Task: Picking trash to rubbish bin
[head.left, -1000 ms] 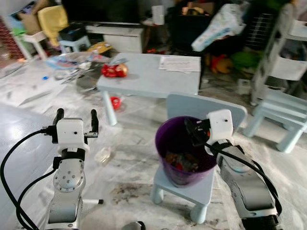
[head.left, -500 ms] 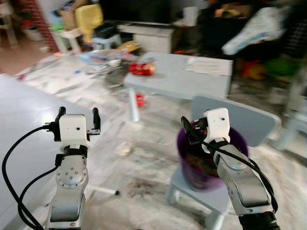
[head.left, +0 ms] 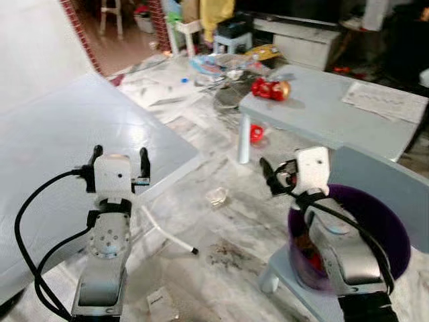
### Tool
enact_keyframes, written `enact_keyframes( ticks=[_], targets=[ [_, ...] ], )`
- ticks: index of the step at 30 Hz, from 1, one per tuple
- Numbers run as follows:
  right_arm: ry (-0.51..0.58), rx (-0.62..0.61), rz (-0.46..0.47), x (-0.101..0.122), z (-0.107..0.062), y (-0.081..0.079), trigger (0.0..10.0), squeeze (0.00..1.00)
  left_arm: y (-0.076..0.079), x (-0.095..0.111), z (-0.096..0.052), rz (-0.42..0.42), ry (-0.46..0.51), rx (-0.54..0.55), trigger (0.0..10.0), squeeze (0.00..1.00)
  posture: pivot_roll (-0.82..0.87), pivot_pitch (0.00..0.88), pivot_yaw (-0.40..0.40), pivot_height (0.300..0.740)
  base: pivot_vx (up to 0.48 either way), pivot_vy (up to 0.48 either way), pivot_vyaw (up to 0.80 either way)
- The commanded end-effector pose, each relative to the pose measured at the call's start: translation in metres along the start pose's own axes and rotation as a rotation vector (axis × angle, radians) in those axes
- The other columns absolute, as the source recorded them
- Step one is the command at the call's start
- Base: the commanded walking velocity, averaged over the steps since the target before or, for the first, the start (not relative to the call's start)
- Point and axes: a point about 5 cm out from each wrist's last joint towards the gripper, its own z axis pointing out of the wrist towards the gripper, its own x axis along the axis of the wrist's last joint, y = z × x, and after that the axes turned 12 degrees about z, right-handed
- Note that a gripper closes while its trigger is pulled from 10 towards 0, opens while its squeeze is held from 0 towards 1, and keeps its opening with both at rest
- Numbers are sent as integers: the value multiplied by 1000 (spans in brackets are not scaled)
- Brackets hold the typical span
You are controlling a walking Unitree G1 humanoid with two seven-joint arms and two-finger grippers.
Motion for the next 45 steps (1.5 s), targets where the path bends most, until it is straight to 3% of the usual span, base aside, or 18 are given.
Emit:
enact_keyframes(
  ticks=[1, 23, 35, 45],
  targets=[
    [5, 38, 7, 1, 3, -8, 10000, 0, -5, -1, -1, 10, -9, 15, 10000, 0, 7, 29, 72, 740, 0, 0, 800],
    [-8, 122, -12, -1, 2, -20, 10000, 0, -3, -4, -5, 31, -34, 37, 10000, 0, 8, 39, 57, 740, 0, 0, 800],
    [-6, 181, -50, 7, 8, -23, 10000, 0, 4, -8, -5, 28, -48, 90, 10000, 0, -10, 19, -15, 740, 0, 0, 800],
    [14, 200, -51, 11, 14, -31, 10000, 0, 5, -6, -2, 45, -37, 110, 10000, 0, -6, 18, 6, 740, 0, 0, 800]
  ],
)
